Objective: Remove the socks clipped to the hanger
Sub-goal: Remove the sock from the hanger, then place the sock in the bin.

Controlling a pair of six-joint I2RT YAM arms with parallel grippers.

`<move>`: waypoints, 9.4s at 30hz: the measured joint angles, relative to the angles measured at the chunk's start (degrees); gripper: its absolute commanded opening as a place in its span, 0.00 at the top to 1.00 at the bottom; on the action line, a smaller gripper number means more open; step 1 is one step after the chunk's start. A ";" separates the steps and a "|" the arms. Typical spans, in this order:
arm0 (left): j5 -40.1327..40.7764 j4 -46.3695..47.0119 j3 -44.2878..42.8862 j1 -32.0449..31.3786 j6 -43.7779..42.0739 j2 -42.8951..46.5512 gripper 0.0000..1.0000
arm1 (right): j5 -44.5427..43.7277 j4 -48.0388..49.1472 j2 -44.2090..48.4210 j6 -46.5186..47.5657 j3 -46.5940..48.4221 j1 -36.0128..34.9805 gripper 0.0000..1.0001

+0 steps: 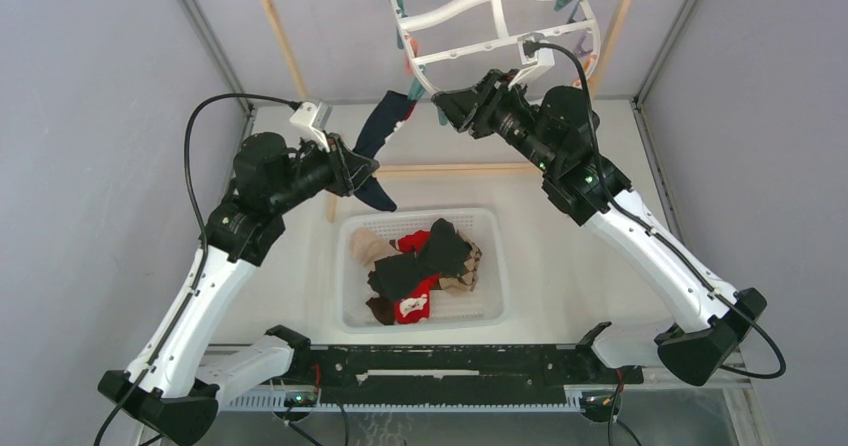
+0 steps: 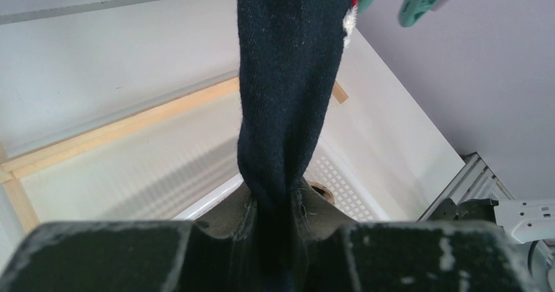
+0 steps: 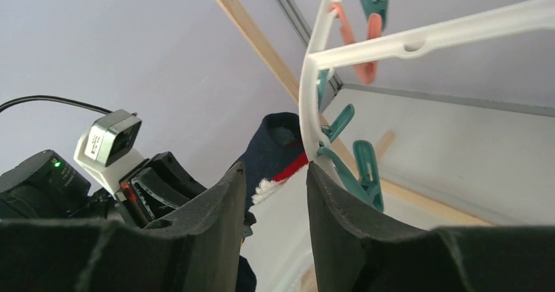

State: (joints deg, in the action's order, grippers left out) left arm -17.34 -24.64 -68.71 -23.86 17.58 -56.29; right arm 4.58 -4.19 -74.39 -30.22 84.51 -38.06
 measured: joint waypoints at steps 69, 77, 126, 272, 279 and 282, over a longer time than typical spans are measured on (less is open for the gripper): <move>-8.74 2.34 -36.09 -21.35 3.43 -37.83 0.81 | 22.01 6.40 9.20 -6.38 -7.98 45.59 0.47; -8.79 0.31 -37.90 -21.40 3.37 -40.15 0.81 | 27.58 4.92 16.98 -6.91 -10.14 41.05 0.48; -6.45 4.90 -8.94 -17.46 2.93 -17.40 0.82 | 7.87 -6.01 13.75 6.10 -11.23 10.88 0.42; -11.30 5.03 9.11 -9.88 6.75 -0.04 0.76 | -1.05 25.20 13.99 -0.13 -28.89 4.92 0.00; -9.57 5.33 14.43 -9.88 8.94 2.89 0.75 | -0.92 21.35 17.84 -0.17 -33.92 3.10 0.00; -7.87 5.53 17.00 -9.88 9.66 4.13 0.74 | -0.87 19.74 18.93 -0.17 -36.09 2.47 0.00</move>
State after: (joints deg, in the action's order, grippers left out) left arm -25.21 -19.11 -51.70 -33.74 27.24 -52.16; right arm 3.70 15.55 -55.46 -30.39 48.42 -35.59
